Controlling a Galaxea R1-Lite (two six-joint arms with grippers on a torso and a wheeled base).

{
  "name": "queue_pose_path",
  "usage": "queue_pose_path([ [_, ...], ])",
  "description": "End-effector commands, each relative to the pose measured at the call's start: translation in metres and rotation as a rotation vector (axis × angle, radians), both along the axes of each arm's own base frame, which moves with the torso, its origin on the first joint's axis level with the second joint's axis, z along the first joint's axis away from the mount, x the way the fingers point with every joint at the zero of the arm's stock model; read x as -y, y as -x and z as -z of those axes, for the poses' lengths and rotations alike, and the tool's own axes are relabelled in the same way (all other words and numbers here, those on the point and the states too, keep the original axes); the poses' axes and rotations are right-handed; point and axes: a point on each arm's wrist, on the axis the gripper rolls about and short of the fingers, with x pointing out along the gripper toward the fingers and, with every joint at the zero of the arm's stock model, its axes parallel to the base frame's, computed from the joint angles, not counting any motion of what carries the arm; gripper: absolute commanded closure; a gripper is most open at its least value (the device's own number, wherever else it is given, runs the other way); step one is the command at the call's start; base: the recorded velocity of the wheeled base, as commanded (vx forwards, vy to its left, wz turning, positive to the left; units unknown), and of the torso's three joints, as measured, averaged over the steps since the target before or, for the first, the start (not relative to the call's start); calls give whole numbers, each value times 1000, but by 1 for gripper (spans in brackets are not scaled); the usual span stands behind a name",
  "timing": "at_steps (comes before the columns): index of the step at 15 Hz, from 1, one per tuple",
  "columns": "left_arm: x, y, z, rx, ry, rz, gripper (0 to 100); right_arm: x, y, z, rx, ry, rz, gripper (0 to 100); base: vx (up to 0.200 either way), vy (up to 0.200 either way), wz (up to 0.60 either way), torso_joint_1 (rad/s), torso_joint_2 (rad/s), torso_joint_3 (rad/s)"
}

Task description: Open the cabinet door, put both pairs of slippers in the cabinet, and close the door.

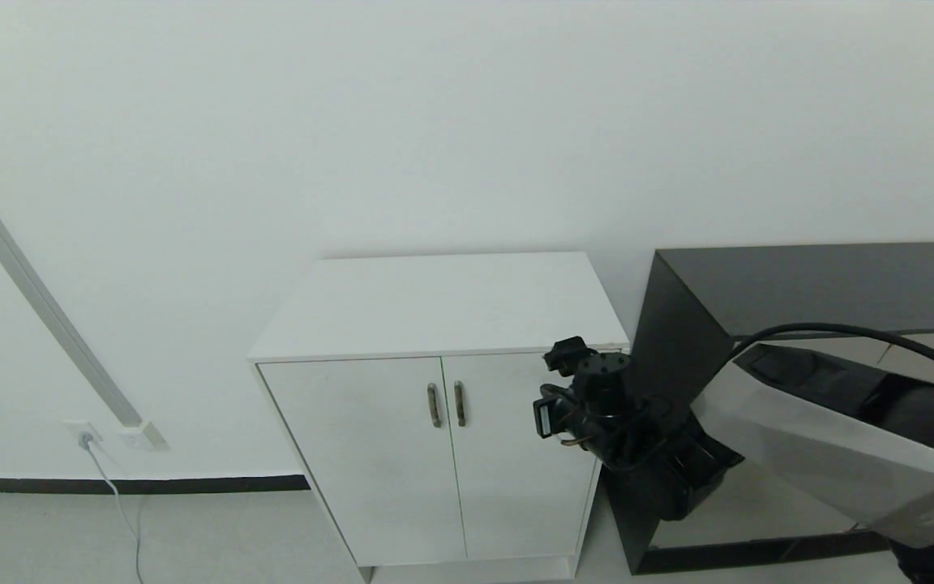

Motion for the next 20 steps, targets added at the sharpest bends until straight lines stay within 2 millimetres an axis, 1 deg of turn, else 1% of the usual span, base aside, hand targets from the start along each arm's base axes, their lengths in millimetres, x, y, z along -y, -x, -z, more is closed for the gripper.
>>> queue_pose_path([
  [1, 0, 0, 0, 0, 1, -1, 100, 25, 27, -22, 19, -1, 51, 100, 0, 0, 0, 0, 0, 0],
  [4, 0, 0, 0, 0, 1, -1, 100, 47, 46, -30, 46, 9, 146, 100, 0, 0, 0, 0, 0, 0],
  [7, 0, 0, 0, 0, -1, -1, 100, 74, 77, -39, 59, 8, 165, 100, 0, 0, 0, 0, 0, 0],
  [8, 0, 0, 0, 0, -1, 1, 100, 81, 84, -42, 65, 7, 170, 100, 0, 0, 0, 0, 0, 0],
  [9, 0, 0, 0, 0, -1, -1, 100, 94, 98, -44, 71, 13, 179, 100, 0, 0, 0, 0, 0, 0],
  [11, 0, 0, 0, 0, -1, 1, 100, 113, 113, -45, 77, 13, 208, 100, 0, 0, 0, 0, 0, 0],
  [12, 0, 0, 0, 0, -1, 1, 100, 116, 114, -46, 78, 13, 212, 100, 0, 0, 0, 0, 0, 0],
  [13, 0, 0, 0, 0, -1, 1, 100, 134, 125, -45, 71, 19, 250, 100, 0, 0, 0, 0, 0, 0],
  [14, 0, 0, 0, 0, -1, 1, 100, 147, 130, -44, 67, 25, 283, 100, 0, 0, 0, 0, 0, 0],
  [16, 0, 0, 0, 0, -1, 1, 100, 172, 135, -45, 80, 49, 358, 100, 0, 0, 0, 0, 0, 0],
  [18, 0, 0, 0, 0, -1, 1, 100, 189, 141, -47, 95, 71, 404, 100, 0, 0, 0, 0, 0, 0],
  [19, 0, 0, 0, 0, -1, -1, 100, 201, 154, -48, 88, 92, 426, 100, 0, 0, 0, 0, 0, 0],
  [20, 0, 0, 0, 0, -1, 1, 100, 204, 160, -51, 91, 93, 427, 100, 0, 0, 0, 0, 0, 0],
])
